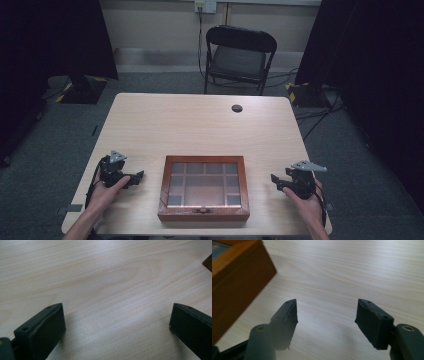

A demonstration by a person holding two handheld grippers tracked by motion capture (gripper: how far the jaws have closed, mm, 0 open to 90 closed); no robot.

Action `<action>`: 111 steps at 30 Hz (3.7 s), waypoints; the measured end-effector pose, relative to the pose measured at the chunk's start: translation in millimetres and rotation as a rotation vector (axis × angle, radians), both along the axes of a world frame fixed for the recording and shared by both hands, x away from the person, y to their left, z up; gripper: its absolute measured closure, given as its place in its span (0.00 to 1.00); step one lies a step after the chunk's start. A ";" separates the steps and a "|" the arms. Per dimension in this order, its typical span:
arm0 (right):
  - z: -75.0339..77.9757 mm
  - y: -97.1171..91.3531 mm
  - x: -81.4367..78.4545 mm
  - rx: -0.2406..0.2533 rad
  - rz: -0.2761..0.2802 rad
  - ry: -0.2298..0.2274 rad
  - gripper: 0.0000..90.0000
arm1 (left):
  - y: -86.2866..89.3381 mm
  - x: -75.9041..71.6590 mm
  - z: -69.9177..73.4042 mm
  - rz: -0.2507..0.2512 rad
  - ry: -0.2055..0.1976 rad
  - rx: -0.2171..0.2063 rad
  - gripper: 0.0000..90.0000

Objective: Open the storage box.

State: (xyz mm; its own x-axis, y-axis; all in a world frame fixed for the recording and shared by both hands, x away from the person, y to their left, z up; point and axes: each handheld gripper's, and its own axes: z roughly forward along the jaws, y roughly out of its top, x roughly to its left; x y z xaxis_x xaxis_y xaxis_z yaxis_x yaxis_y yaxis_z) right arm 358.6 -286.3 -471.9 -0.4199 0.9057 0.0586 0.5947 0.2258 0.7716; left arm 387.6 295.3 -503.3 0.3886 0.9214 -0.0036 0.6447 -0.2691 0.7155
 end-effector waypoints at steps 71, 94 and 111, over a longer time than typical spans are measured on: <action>34.1 184.3 -43.0 0.128 0.889 0.146 0.89 | 0.9 3.3 0.1 -0.031 -0.002 0.006 0.00; 34.1 187.8 -42.5 0.082 0.926 0.119 0.92 | -7.2 -7.5 10.5 -0.107 -0.021 -0.026 0.19; 55.0 187.8 -40.9 0.102 0.918 0.109 0.92 | -24.4 -26.7 34.5 -0.258 -0.091 -0.154 0.23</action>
